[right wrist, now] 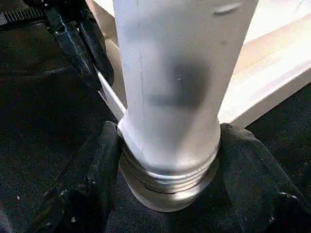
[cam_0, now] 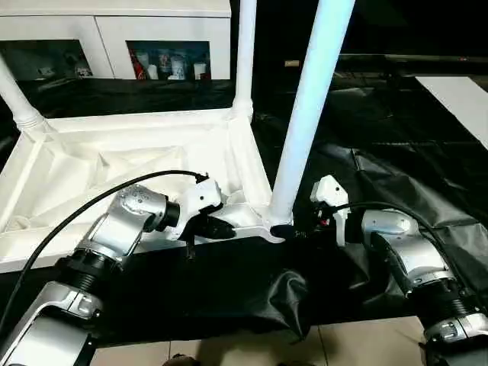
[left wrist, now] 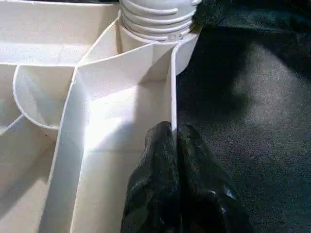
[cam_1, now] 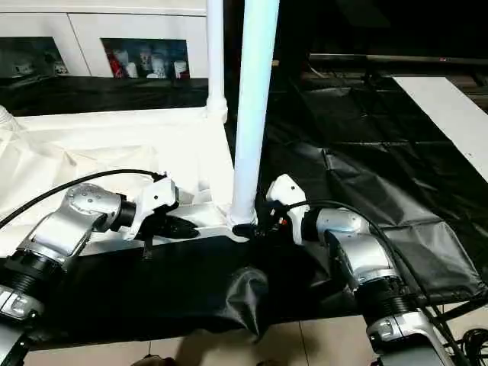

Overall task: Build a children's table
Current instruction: Rotate leg to tighten

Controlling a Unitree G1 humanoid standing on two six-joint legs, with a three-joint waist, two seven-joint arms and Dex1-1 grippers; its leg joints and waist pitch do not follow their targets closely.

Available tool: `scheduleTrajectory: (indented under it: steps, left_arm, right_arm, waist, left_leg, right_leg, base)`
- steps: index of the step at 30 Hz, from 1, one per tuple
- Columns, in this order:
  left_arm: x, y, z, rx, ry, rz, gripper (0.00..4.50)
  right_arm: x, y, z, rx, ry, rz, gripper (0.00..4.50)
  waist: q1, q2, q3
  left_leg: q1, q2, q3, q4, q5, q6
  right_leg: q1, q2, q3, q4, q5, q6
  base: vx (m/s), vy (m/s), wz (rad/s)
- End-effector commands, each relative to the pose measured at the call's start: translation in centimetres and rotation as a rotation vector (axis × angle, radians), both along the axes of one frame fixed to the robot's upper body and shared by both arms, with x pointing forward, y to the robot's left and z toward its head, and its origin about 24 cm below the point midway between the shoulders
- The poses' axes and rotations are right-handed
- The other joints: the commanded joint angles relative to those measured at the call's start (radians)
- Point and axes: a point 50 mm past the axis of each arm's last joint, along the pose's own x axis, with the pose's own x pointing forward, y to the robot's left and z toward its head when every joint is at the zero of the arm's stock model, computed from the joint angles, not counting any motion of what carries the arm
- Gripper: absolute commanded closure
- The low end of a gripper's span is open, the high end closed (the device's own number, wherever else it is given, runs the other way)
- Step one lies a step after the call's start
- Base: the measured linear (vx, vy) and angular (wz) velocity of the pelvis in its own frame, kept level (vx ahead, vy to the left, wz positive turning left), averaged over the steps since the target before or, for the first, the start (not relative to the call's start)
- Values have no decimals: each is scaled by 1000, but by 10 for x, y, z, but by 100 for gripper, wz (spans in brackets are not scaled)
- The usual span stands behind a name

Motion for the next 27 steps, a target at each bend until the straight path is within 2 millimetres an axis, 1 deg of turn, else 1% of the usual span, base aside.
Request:
scheduleTrajectory:
  steps: [1, 2, 3, 4, 5, 6, 7, 8, 9, 10, 11, 12, 13, 14, 16, 17, 18, 19, 20, 22, 25, 26, 27]
  left_arm:
    - [-5, -4, -15, 47, 65, -10, 450]
    - [-4, -4, -15, 49, 64, 2, 450]
    - [-2, -6, -16, 50, 51, 30, 450]
    - [2, -10, -18, 47, 31, 70, 450]
    - [3, -12, -19, 42, 27, 87, 450]
    - [5, -17, -20, 33, 20, 113, 450]
    - [8, -24, -22, 18, 12, 154, 450]
    - [10, -29, -24, 8, 13, 182, 450]
    - [11, -33, -25, 2, 16, 203, 450]
    - [11, -34, -25, 2, 14, 209, 450]
    - [14, -38, -25, -3, 4, 240, 450]
    - [19, -46, -25, -14, -6, 289, 450]
    - [23, -52, -25, -19, -15, 329, 450]
    - [25, -56, -24, -21, -20, 353, 450]
    - [30, -66, -22, -29, -44, 399, 450]
    - [34, -74, -21, -27, -67, 424, 450]
    - [35, -76, -21, -21, -73, 429, 450]
    - [35, -80, -22, -12, -84, 427, 450]
    - [35, -81, -22, -11, -89, 425, 450]
    - [34, -84, -22, -15, -86, 414, 450]
    - [34, -84, -22, -9, -92, 386, 450]
    - [34, -84, -22, -9, -92, 386, 450]
    - [33, -82, -23, -8, -97, 369, 450]
  right_arm:
    - [3, 5, 3, 20, -14, 4, 180]
    - [3, 5, 2, 20, -12, -16, 180]
    - [6, 6, -1, 20, -13, -70, 180]
    - [9, 7, -6, 15, -6, -153, 180]
    - [9, 8, -9, 13, -3, -183, 180]
    - [10, 10, -13, 12, 1, -228, 180]
    - [11, 14, -18, 24, 13, -300, 180]
    - [12, 18, -21, 43, 30, -360, 180]
    - [13, 21, -23, 58, 44, -404, 180]
    - [13, 22, -23, 59, 44, -413, 181]
    - [15, 25, -25, 66, 50, -462, 181]
    - [19, 30, -29, 63, 64, -551, 181]
    - [22, 33, -31, 61, 76, -618, 181]
    - [24, 35, -33, 58, 84, -658, 181]
    - [30, 41, -35, 54, 100, -780, 181]
    - [35, 46, -35, 63, 115, -874, 181]
    - [36, 49, -34, 69, 120, -903, 181]
    - [38, 53, -33, 81, 124, -929, 181]
    - [39, 55, -33, 83, 123, -930, 181]
    - [40, 61, -29, 90, 104, -897, 181]
    - [40, 67, -19, 141, 47, -785, 181]
    - [40, 67, -19, 141, 47, -785, 181]
    - [39, 66, -13, 181, 18, -738, 111]
  waist:
    - [4, -2, -72]
    - [4, -1, -71]
    - [3, -3, -71]
    - [1, -1, -67]
    - [0, -1, -65]
    - [-1, -3, -65]
    - [-3, -2, -64]
    - [-5, -1, -61]
    - [-6, -1, -61]
    - [-6, -3, -63]
    - [-7, -3, -63]
    - [-10, 1, -63]
    - [-12, 1, -64]
    - [-13, -1, -63]
    - [-15, 2, -66]
    - [-15, 1, -67]
    - [-13, 2, -70]
    - [-13, 2, -69]
    - [-13, 3, -72]
    - [-11, 2, -73]
    - [-7, -1, -76]
    - [-6, -1, -76]
    - [-3, -2, -77]
  left_leg:
    - [21, 39, -14, -58, -108, 84]
    - [21, 39, -14, -59, -115, 81]
    - [21, 40, -14, -59, -118, 77]
    - [23, 39, -16, -63, -156, 56]
    - [24, 39, -16, -64, -175, 46]
    - [26, 39, -18, -67, -209, 23]
    - [26, 39, -18, -69, -225, 14]
    - [30, 39, -21, -73, -258, -4]
    - [32, 39, -21, -74, -273, -11]
    - [29, 38, -25, -76, -282, -19]
    - [28, 39, -26, -78, -284, -21]
    - [34, 38, -24, -78, -303, -29]
    - [36, 37, -24, -78, -310, -35]
    - [35, 35, -28, -79, -332, -39]
    - [36, 35, -29, -78, -333, -44]
    - [36, 34, -28, -79, -330, -43]
    - [37, 34, -29, -78, -323, -46]
    - [35, 33, -28, -79, -320, -42]
    - [35, 33, -27, -78, -314, -40]
    - [31, 33, -26, -77, -300, -29]
    - [28, 32, -23, -74, -259, -8]
    - [26, 33, -22, -74, -246, 0]
    - [26, 33, -22, -72, -230, 10]
  right_leg:
    - [51, -54, 37, -52, 3, -308]
    - [50, -54, 37, -53, -12, -305]
    - [50, -54, 37, -54, -21, -303]
    - [47, -55, 37, -62, -88, -293]
    - [46, -55, 37, -67, -122, -285]
    - [46, -57, 37, -72, -186, -268]
    - [44, -58, 38, -74, -212, -260]
    - [40, -57, 37, -82, -272, -241]
    - [38, -58, 38, -84, -293, -234]
    - [41, -59, 37, -85, -312, -219]
    - [42, -59, 36, -86, -316, -211]
    - [33, -58, 38, -90, -317, -205]
    - [31, -58, 38, -90, -321, -206]
    - [34, -60, 36, -93, -355, -200]
    - [32, -61, 37, -95, -356, -195]
    - [32, -60, 37, -96, -350, -193]
    - [32, -61, 36, -94, -326, -194]
    - [33, -58, 36, -94, -315, -192]
    - [34, -59, 37, -92, -293, -191]
    - [38, -58, 36, -90, -252, -193]
    - [44, -58, 37, -83, -188, -207]
    - [46, -59, 36, -81, -171, -213]
    - [48, -60, 36, -80, -154, -216]
  base:
    - [0, 0, 0]
    - [0, 0, 0]
    - [0, 0, 0]
    - [0, 0, 0]
    - [0, 0, 0]
    - [0, 0, 0]
    - [0, 0, 0]
    - [0, 0, 0]
    - [0, 0, 0]
    - [0, 0, 0]
    - [0, 0, 0]
    - [0, 0, 0]
    - [0, 0, 0]
    - [0, 0, 0]
    - [0, 0, 0]
    - [0, 0, 0]
    - [0, 0, 0]
    - [0, 0, 0]
    - [0, 0, 0]
    - [0, 0, 0]
    - [0, 0, 0]
    - [0, 0, 0]
    - [0, 0, 0]
